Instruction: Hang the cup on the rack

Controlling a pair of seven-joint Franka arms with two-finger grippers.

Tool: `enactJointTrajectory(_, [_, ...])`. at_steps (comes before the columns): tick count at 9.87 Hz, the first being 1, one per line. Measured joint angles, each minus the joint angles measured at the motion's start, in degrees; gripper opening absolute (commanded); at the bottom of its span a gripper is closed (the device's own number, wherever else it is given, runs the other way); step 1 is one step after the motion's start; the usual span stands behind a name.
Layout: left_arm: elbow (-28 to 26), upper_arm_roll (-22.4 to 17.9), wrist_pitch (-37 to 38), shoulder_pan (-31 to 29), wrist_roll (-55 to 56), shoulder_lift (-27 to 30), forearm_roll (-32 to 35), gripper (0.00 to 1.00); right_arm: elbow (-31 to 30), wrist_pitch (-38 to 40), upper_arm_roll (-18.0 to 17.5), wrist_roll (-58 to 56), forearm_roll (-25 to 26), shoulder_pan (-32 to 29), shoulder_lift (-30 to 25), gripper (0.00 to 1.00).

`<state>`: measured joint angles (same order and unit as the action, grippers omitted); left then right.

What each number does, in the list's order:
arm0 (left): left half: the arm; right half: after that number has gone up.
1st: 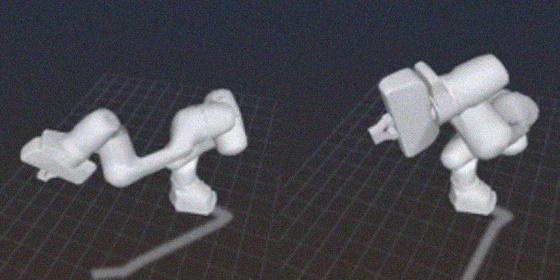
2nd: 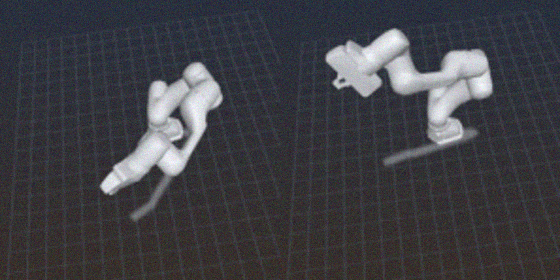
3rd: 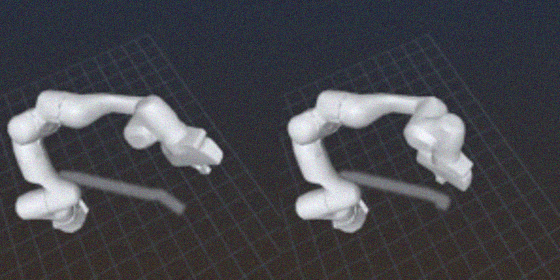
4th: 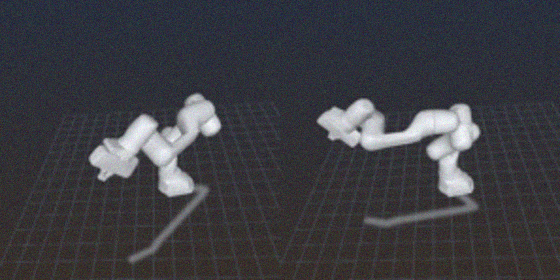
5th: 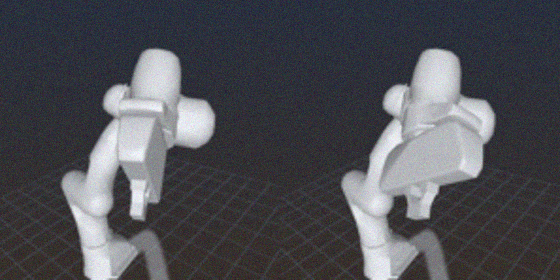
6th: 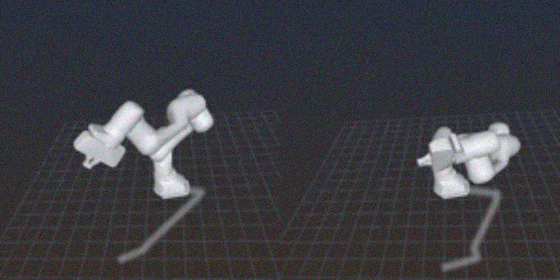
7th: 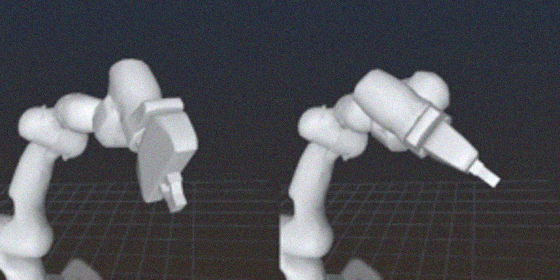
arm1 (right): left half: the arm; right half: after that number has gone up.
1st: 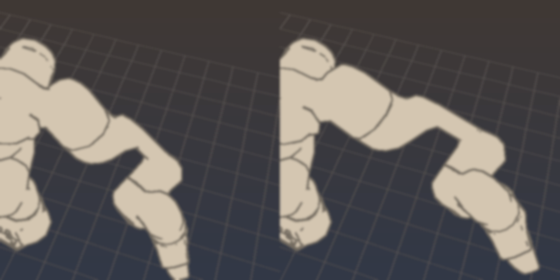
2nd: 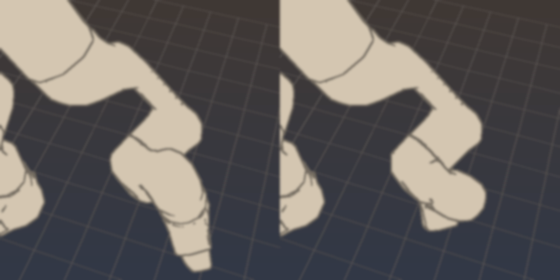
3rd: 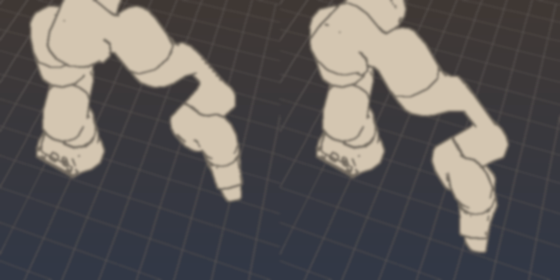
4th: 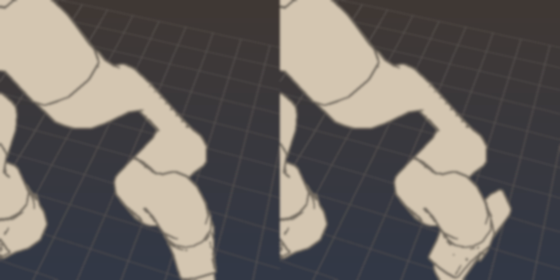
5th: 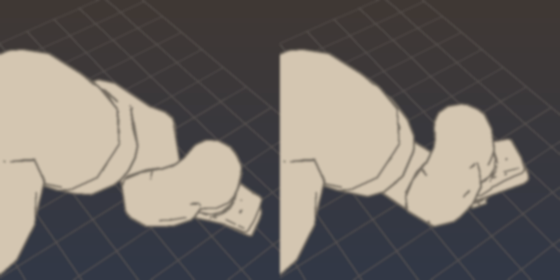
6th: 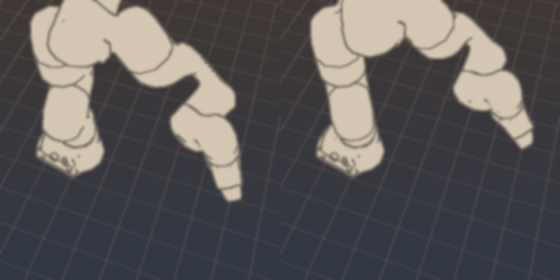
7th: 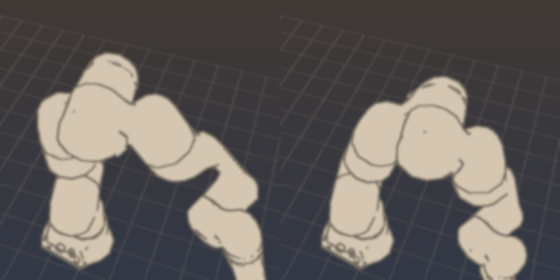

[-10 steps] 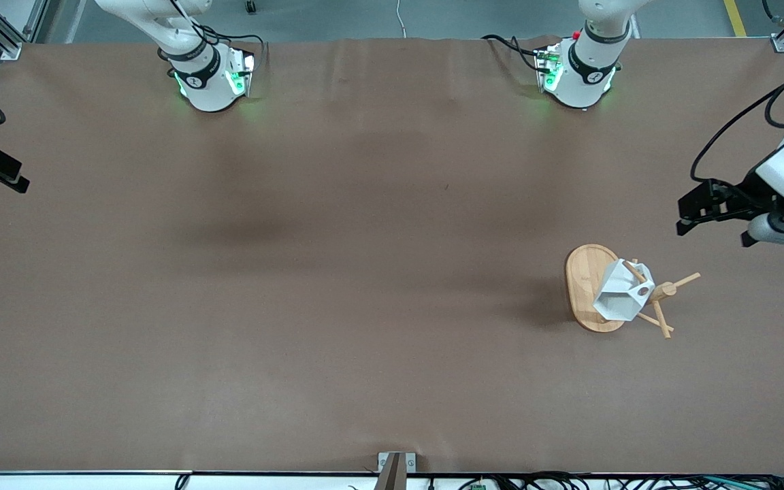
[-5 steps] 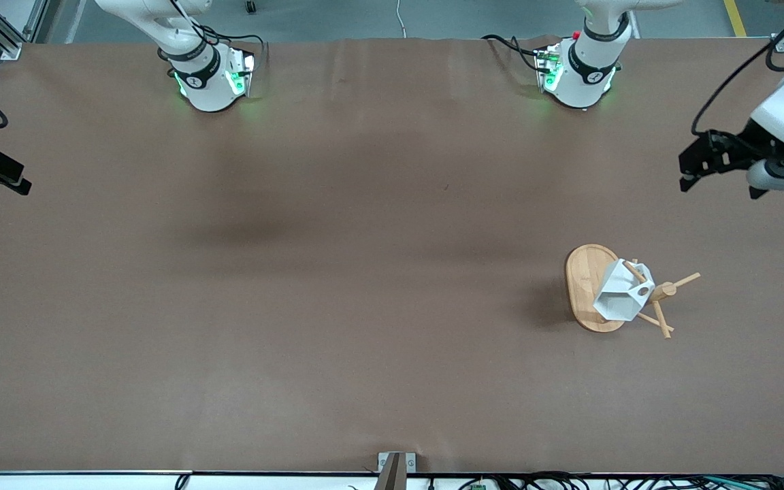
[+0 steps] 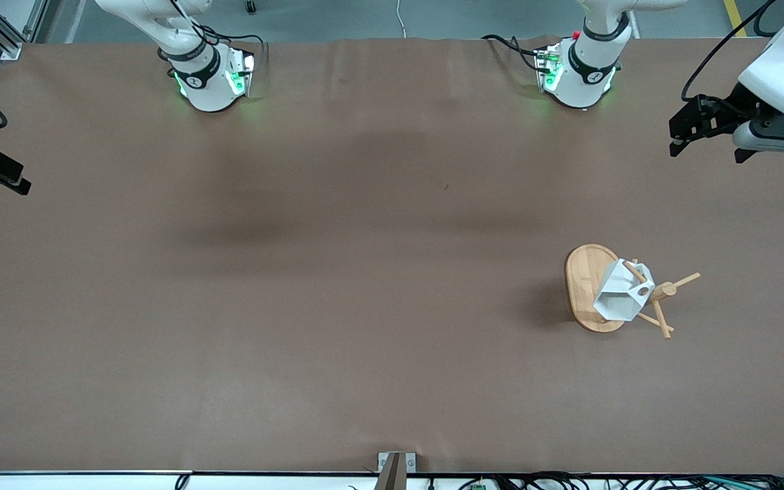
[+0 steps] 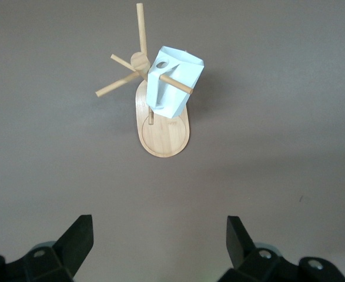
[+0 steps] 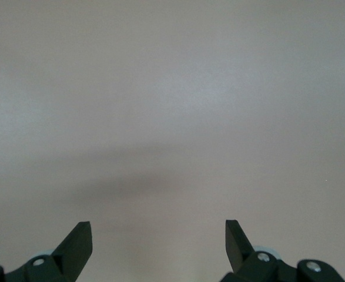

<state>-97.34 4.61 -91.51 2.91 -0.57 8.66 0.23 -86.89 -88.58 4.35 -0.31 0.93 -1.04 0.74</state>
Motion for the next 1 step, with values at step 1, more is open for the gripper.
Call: enactJointTrajectory(1, [-0.02,-0.02,0.14,-0.01,0.00,0.08,0.65,1.00,0.00,0.00,0.00,0.00,0.00,-0.03,0.00,1.00])
